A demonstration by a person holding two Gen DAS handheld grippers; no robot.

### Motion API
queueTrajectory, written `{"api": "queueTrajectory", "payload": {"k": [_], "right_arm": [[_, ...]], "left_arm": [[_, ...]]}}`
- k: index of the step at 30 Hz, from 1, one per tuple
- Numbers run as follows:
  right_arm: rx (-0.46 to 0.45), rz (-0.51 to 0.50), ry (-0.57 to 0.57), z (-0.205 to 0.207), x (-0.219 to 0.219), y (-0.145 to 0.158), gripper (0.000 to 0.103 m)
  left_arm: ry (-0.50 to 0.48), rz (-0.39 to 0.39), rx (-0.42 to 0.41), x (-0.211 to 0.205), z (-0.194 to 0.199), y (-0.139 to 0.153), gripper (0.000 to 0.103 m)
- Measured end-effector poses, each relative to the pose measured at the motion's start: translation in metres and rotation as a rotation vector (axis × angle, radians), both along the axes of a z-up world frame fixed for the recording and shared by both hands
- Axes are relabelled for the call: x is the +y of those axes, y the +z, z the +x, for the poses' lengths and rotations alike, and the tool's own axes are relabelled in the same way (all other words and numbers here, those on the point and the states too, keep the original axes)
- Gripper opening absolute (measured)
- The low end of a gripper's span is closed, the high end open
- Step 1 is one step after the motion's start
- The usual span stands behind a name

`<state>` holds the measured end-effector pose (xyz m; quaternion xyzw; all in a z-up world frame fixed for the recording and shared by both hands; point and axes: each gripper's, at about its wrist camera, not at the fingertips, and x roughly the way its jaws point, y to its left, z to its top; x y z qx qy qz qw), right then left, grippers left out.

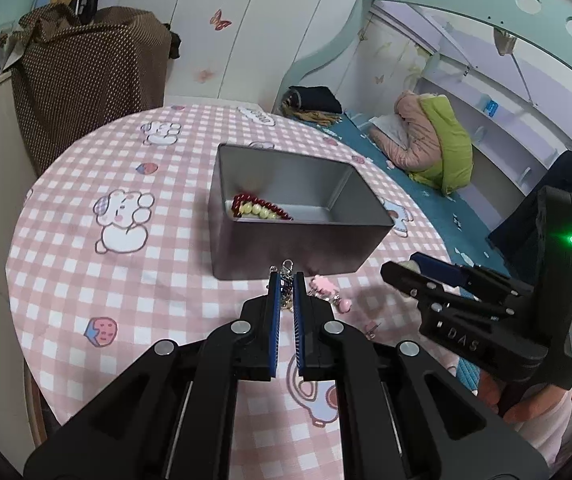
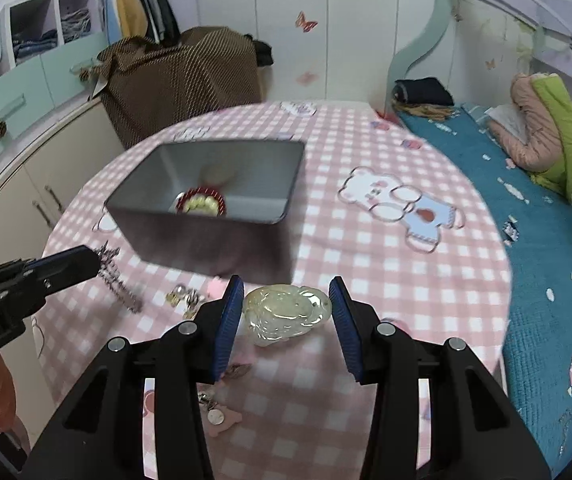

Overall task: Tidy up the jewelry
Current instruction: 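Grasp the pale jade pendant with the right tool while the left holds the silver chain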

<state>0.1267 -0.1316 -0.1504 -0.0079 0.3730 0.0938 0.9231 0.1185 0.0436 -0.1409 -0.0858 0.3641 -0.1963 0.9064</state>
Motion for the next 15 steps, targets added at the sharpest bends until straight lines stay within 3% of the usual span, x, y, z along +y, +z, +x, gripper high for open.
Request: {"api": "queueTrajectory", "payload": {"k": [12,15], "right_arm": [[-0.108,0.033,-0.013,0.009,-0.005,0.035,0.042],[-0.121,0.032,-0.016,0.010,-0.005,0.038,0.042]], "left_arm": [[-0.045,-0.009,-0.128,-0.011,-0.002,0.040,0.006],[-0.057,0.001,-0.112,-0.012,0.001,0.036,0.007]]}}
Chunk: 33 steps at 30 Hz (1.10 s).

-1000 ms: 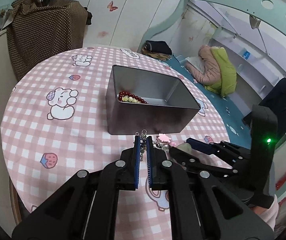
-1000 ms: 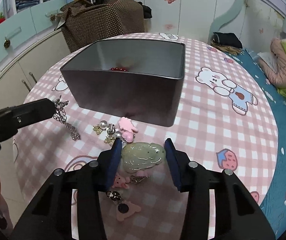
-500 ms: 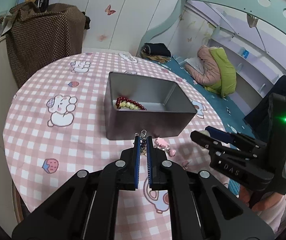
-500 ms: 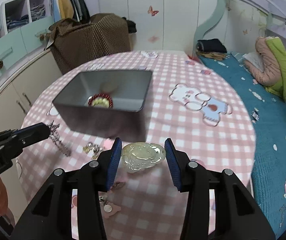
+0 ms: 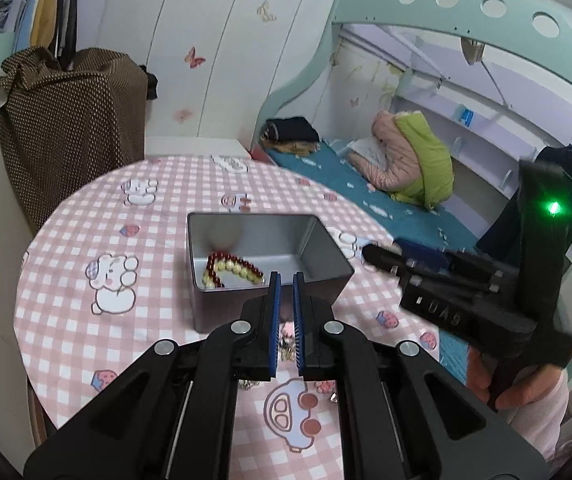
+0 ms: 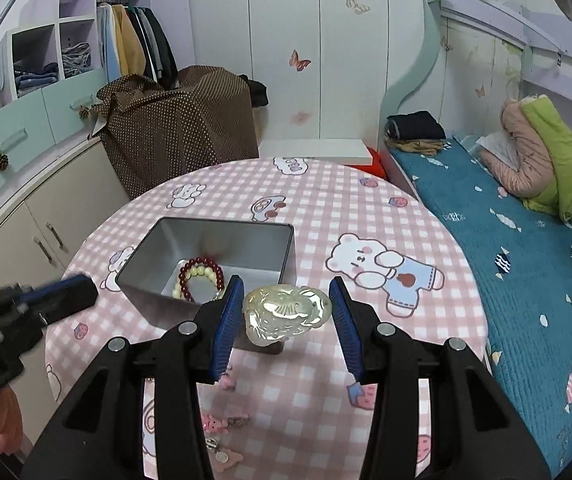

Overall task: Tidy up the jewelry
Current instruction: 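Grasp the pale jade pendant with the right tool while the left holds the silver chain, then lower the silver chain into the tin with the left tool while the right carries the jade pendant over it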

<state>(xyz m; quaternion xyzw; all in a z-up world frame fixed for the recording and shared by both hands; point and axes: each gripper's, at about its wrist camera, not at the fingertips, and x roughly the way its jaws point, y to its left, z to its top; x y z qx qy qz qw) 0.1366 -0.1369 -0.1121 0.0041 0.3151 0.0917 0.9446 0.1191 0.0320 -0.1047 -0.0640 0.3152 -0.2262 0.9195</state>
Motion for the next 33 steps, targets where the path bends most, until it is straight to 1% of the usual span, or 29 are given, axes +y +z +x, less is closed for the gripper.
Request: {"api": "queueTrajectory", "payload": {"k": [3,4,5,8,10,11,14,15,16,17,18,20,21,23,24,28,30,33], "right_arm": [[0.006,0.007,0.009,-0.001,-0.001,-0.003,0.042],[0.012,0.005,0.009,-0.001,-0.002,-0.005,0.042],[0.018,0.004,0.003,-0.001,-0.002,-0.008,0.042],[0.039,0.011,-0.006,0.001,-0.004,-0.012,0.042],[0.048,0.012,-0.009,0.001,-0.005,-0.015,0.042],[0.052,0.014,-0.012,0.001,-0.005,-0.016,0.042],[0.060,0.010,-0.014,0.001,-0.005,-0.018,0.042],[0.062,0.008,-0.014,0.001,-0.006,-0.018,0.042],[0.065,0.007,-0.012,0.002,-0.006,-0.018,0.042],[0.068,0.007,-0.012,0.002,-0.006,-0.019,0.042],[0.069,0.007,-0.010,0.003,-0.007,-0.020,0.042],[0.071,0.008,-0.008,0.003,-0.007,-0.021,0.042],[0.072,0.011,-0.006,0.003,-0.007,-0.021,0.042],[0.072,0.013,0.000,0.003,-0.007,-0.022,0.042],[0.070,0.013,0.001,0.002,-0.007,-0.021,0.042],[0.054,0.015,0.002,0.003,-0.008,-0.015,0.042],[0.043,0.016,0.003,0.003,-0.008,-0.012,0.042],[0.022,0.016,0.010,0.005,-0.006,-0.005,0.042]], "left_arm": [[-0.011,0.036,0.065,0.000,0.002,-0.021,0.009],[-0.006,0.050,0.102,0.000,0.005,-0.031,0.015],[-0.001,0.059,0.126,-0.001,0.007,-0.038,0.018],[0.011,0.102,0.180,-0.003,0.012,-0.057,0.030],[0.013,0.124,0.206,-0.007,0.016,-0.066,0.050],[0.023,0.136,0.218,-0.008,0.018,-0.072,0.051],[0.021,0.184,0.242,-0.015,0.022,-0.083,0.051],[0.014,0.212,0.220,-0.018,0.019,-0.084,0.051],[-0.001,0.280,0.202,-0.024,0.016,-0.086,0.045],[0.005,0.340,0.188,-0.029,0.015,-0.088,0.041],[0.017,0.356,0.192,-0.031,0.015,-0.088,0.031],[0.025,0.343,0.209,-0.028,0.017,-0.087,0.014],[0.033,0.334,0.215,-0.025,0.018,-0.087,0.009],[0.040,0.267,0.250,-0.016,0.022,-0.086,0.009],[0.043,0.248,0.255,-0.012,0.023,-0.085,0.009],[0.051,0.186,0.252,0.004,0.024,-0.070,0.009],[0.032,0.121,0.250,0.011,0.024,-0.059,0.009],[0.010,0.071,0.218,0.009,0.022,-0.040,0.009]]}}
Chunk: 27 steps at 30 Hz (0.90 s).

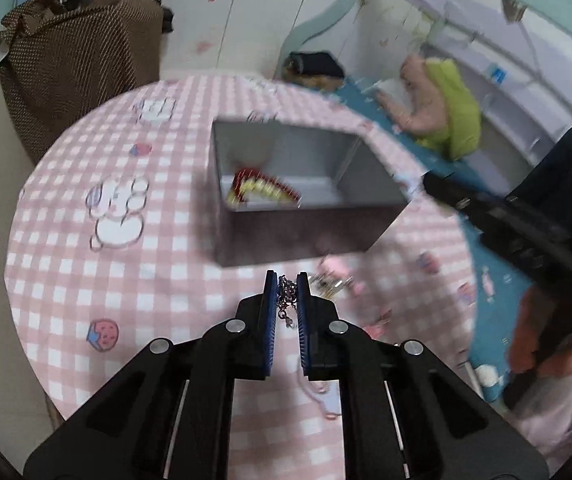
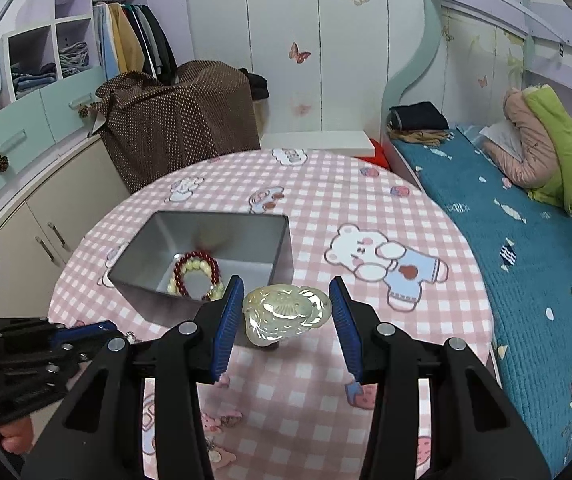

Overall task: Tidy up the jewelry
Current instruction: 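Lower the silver chain into the tin with the left tool while the right carries the jade pendant over it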

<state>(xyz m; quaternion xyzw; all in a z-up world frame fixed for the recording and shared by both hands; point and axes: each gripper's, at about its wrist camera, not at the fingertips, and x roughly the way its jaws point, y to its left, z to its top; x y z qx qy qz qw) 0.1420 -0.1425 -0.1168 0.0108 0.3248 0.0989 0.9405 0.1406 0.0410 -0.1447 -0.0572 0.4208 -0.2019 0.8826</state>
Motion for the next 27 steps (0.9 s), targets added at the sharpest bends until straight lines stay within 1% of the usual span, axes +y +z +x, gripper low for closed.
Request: {"api": "queueTrajectory", "payload": {"k": [4,6,9,13,21,27], "right_arm": [[-0.024,-0.009,0.016,0.006,0.005,0.007,0.042],[-0.035,-0.005,0.026,0.010,0.008,0.011,0.042],[-0.048,-0.007,0.043,0.017,0.014,0.014,0.042],[-0.043,-0.016,0.068,0.033,0.024,0.015,0.042],[-0.009,-0.033,0.087,0.059,0.035,0.002,0.042],[0.001,-0.047,0.068,0.069,0.033,-0.003,0.042]], "left_arm": [[-0.027,-0.066,-0.048,-0.001,0.001,0.028,0.009],[-0.025,-0.061,-0.079,-0.003,0.004,0.040,0.009],[-0.032,-0.071,-0.098,-0.007,0.007,0.051,0.010],[-0.037,-0.074,-0.129,-0.013,0.015,0.063,0.010],[-0.021,-0.089,-0.116,-0.015,0.047,0.060,0.010],[-0.009,-0.081,-0.062,-0.017,0.073,0.042,0.010]]}}
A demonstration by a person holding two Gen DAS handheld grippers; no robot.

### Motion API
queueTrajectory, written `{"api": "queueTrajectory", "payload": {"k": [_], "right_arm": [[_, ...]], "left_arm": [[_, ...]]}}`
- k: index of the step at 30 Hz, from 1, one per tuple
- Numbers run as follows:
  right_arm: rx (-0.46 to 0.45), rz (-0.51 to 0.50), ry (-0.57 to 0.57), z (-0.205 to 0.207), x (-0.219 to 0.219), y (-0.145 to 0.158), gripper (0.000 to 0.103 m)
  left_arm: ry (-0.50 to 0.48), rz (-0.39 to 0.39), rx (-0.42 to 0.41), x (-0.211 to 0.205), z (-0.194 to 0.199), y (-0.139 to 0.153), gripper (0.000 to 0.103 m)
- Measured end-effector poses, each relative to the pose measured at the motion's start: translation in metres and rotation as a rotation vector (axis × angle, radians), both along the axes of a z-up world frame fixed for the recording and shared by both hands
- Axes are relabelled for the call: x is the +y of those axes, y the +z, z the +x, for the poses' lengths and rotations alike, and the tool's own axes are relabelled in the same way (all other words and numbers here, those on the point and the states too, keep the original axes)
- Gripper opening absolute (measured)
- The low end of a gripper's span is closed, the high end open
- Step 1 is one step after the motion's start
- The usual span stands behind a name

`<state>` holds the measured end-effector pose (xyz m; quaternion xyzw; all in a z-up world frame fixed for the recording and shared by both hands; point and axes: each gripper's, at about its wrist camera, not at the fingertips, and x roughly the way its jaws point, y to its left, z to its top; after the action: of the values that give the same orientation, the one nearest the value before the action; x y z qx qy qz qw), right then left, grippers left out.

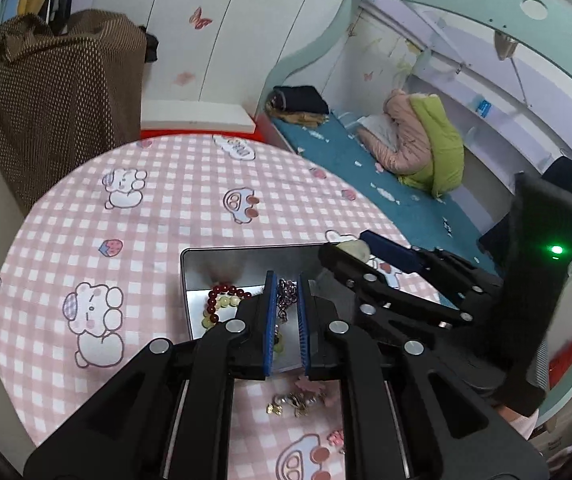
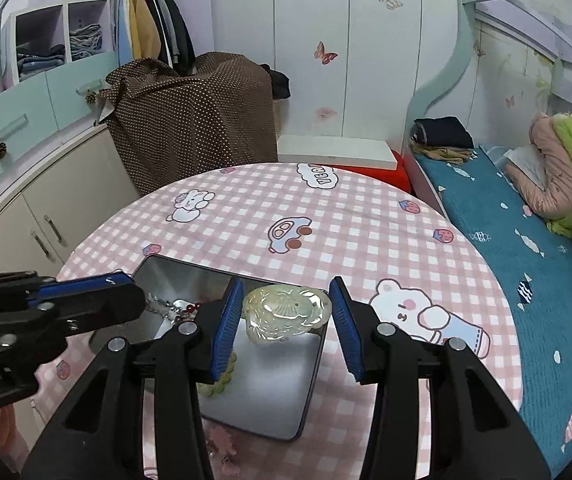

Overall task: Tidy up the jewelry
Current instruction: 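Lower the silver chain into the tin with the left tool while the right carries the jade pendant over it, then open the right tool to drop the jade pendant into the tin while the left withdraws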

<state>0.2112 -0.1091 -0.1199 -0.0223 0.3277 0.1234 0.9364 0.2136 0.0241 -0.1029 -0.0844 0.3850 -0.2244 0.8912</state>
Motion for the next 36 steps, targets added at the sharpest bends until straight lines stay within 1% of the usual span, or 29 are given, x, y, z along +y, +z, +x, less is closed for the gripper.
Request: {"api": "queueTrajectory", "payload": {"k": [3,6,10,15,19,20,21,22,24,27,30,33,36], "right_arm": [[0.012,0.010,-0.006,0.004,-0.002,-0.004,0.042],[0.016,0.016,-0.012,0.006,-0.004,-0.005,0.042],[0.012,0.012,-0.020,0.007,-0.007,-0.005,0.042],[0.022,0.018,-0.015,0.009,-0.006,-0.008,0.042],[0.022,0.015,-0.009,0.009,-0.003,-0.009,0.042],[0.022,0.013,-0.007,0.010,-0.003,-0.009,0.042],[0.022,0.012,-0.009,0.010,-0.002,-0.009,0.042],[0.022,0.011,-0.010,0.010,-0.001,-0.010,0.042],[0.023,0.014,-0.012,0.010,-0.001,-0.009,0.042],[0.019,0.042,-0.010,0.010,-0.004,-0.006,0.043],[0.002,0.041,-0.024,0.007,-0.007,-0.001,0.044],[-0.003,0.037,-0.038,0.004,-0.011,0.003,0.044],[-0.007,0.038,-0.058,0.000,-0.017,0.006,0.047]], "left_arm": [[0.000,0.003,0.039,0.000,0.012,-0.013,0.010],[0.011,0.008,0.102,0.003,0.025,-0.030,0.010],[0.024,0.027,0.132,0.003,0.030,-0.039,0.010],[0.020,0.061,0.130,-0.002,0.032,-0.041,0.011],[0.030,0.066,0.126,0.000,0.030,-0.039,0.013],[0.037,0.069,0.122,0.001,0.029,-0.037,0.015],[0.042,0.067,0.118,0.003,0.029,-0.036,0.021],[0.046,0.059,0.117,0.005,0.028,-0.034,0.024],[0.047,0.045,0.118,0.009,0.026,-0.032,0.024],[0.055,0.051,0.102,0.011,0.023,-0.027,0.027],[0.053,0.041,0.100,0.013,0.022,-0.025,0.027],[0.062,0.046,0.096,0.014,0.022,-0.023,0.027],[0.063,0.042,0.093,0.014,0.019,-0.020,0.027]]}}
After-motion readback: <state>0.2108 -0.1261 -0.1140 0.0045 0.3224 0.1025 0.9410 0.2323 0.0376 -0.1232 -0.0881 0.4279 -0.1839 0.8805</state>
